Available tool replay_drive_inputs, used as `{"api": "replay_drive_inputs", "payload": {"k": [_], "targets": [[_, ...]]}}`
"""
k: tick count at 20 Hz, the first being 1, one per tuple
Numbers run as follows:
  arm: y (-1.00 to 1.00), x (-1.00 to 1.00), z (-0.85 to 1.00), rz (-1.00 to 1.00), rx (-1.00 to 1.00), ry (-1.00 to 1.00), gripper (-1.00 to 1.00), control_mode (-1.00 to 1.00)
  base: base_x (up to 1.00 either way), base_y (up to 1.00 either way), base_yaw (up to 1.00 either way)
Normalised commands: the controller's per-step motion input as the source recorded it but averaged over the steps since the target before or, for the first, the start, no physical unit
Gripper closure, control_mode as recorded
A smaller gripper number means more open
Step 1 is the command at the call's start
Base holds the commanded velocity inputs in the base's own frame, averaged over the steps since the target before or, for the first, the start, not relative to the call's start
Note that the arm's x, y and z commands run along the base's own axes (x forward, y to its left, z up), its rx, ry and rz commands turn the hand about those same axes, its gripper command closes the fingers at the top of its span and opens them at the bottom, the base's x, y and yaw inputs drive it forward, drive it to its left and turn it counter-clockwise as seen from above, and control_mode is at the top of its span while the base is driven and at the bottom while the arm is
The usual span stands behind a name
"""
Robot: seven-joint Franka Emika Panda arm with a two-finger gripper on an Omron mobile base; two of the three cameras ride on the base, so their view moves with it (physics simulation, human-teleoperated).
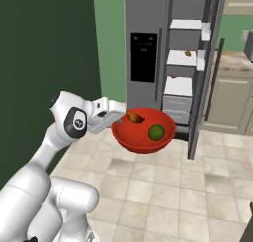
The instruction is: Pick the chicken drumstick and lime from their plates and place them in the bowl. Then put the bowl in the fridge.
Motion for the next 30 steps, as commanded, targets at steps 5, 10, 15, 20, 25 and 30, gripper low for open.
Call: {"api": "replay_drive_inputs", "payload": {"k": [5,10,15,20,25,30], "targets": [[0.00,0.00,0.00,0.00,0.00,0.00,1.00,1.00,0.94,0.00,0.08],[0.00,0.00,0.00,0.00,0.00,0.00,1.00,1.00,0.94,-0.02,0.06],[0.00,0.00,0.00,0.00,0.00,0.00,1.00,1.00,0.94,-0.13,0.03],[0.00,0.00,0.00,0.00,0.00,0.00,1.00,1.00,0.90,-0.18,0.00],[0.00,0.00,0.00,0.00,0.00,0.00,1.00,1.00,0.85,-0.19,0.00],[0.00,0.00,0.00,0.00,0.00,0.00,1.00,1.00,0.78,-0.24,-0.03]]}}
